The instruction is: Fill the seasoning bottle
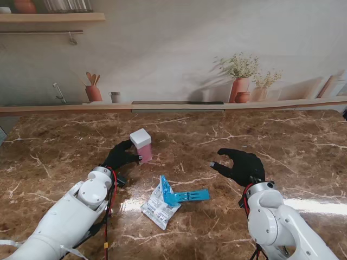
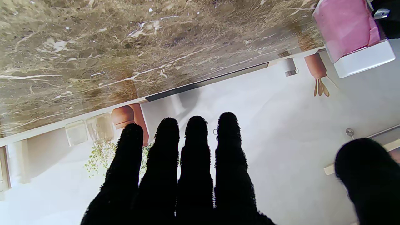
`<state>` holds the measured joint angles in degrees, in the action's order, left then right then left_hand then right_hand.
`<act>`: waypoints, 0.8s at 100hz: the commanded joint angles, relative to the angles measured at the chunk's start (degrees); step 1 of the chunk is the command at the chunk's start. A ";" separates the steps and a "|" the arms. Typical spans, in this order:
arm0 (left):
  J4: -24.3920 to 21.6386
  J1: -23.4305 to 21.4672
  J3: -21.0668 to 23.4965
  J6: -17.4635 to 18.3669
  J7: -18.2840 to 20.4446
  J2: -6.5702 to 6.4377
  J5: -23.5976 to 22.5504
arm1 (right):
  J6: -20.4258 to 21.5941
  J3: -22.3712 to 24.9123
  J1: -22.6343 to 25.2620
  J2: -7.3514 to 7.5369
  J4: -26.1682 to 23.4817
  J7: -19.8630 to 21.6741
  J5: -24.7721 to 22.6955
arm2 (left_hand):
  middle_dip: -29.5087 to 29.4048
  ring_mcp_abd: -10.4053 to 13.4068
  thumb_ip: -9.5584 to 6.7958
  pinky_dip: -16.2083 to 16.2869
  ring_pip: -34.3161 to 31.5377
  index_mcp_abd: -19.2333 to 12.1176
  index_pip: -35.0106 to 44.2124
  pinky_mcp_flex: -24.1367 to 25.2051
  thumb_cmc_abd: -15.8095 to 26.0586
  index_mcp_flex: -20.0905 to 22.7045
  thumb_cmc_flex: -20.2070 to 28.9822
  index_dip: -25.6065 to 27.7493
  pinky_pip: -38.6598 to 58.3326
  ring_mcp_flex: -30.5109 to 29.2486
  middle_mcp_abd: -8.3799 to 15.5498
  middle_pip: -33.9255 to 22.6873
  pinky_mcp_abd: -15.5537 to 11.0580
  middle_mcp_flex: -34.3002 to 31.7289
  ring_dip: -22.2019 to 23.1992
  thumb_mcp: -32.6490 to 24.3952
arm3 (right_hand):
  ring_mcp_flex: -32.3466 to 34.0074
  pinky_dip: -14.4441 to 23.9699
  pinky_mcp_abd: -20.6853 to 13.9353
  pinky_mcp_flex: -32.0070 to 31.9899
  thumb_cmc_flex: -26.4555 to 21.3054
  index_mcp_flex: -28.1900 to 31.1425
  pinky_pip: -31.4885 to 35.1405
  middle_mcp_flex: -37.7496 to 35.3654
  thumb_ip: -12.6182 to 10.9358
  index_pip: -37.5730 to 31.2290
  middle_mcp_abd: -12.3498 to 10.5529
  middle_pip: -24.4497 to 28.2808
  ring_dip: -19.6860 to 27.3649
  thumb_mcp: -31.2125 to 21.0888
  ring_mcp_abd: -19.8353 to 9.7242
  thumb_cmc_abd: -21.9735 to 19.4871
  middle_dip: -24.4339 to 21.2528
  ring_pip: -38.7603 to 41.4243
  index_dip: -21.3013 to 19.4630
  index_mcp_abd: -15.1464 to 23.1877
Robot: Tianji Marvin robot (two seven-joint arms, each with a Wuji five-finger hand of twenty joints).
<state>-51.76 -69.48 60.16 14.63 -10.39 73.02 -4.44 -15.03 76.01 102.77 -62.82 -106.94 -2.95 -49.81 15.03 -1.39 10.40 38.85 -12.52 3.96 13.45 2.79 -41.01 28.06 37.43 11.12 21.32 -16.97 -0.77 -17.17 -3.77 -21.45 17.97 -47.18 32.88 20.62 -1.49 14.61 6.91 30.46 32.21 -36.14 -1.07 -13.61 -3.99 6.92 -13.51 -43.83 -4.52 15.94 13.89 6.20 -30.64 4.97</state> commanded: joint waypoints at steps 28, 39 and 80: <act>-4.76 -3.47 3.54 -0.60 1.82 -2.29 -2.21 | -0.48 0.22 1.28 -0.31 0.04 -0.06 0.37 | -2.38 3.66 -1.42 -1.05 5.52 -0.52 -5.09 0.13 -2.92 -5.69 -6.36 -3.13 -11.27 7.60 2.74 3.34 -2.46 7.91 -1.59 7.12 | -1.85 -1.17 -0.19 -0.87 -1.73 -1.31 0.14 1.75 -2.06 0.45 0.18 -0.53 0.67 1.43 -0.37 -0.43 -0.51 -0.27 0.43 0.40; -8.87 -5.70 5.91 -0.64 1.57 -3.04 -3.57 | -0.35 0.70 1.86 -0.41 -0.16 -0.72 0.27 | -2.90 4.17 -2.04 -3.46 6.56 -1.22 -5.57 -0.09 -0.25 -6.71 -6.87 -3.48 -12.71 8.98 3.43 4.11 -1.20 8.59 -1.52 11.16 | -1.84 -1.22 -0.26 -0.95 -1.77 -1.36 0.05 1.82 -2.07 0.48 0.16 -0.59 0.68 1.41 -0.40 -0.39 -0.53 -0.29 0.43 0.30; -28.97 -17.32 12.15 3.96 1.51 -5.32 -7.66 | 8.09 3.66 1.14 -0.79 2.79 -2.73 4.61 | -4.12 3.65 -8.76 -6.28 7.98 -1.95 -4.74 -1.79 20.50 -5.54 -3.47 -1.86 -9.62 7.82 3.23 6.12 -0.78 8.18 -0.91 45.60 | -1.77 -3.63 -3.36 0.99 1.69 -2.33 -0.94 2.92 -2.96 3.60 0.64 -2.23 2.34 -0.05 0.48 -0.57 -3.07 -1.08 3.31 -2.55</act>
<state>-78.72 -85.21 72.59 18.41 -9.29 67.96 -11.04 -7.94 79.08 104.22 -63.54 -105.38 -6.11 -46.26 11.86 -0.55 3.74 35.33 -6.34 3.93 9.11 1.77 -23.23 23.76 33.46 8.95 11.55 -10.31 0.18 -12.77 -2.19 -14.97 17.21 -4.48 32.47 18.99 -2.37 15.43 5.74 30.46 32.21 -35.47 -1.61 -11.91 -3.92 6.33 -12.78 -43.18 -4.47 15.93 12.23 6.14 -28.51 3.36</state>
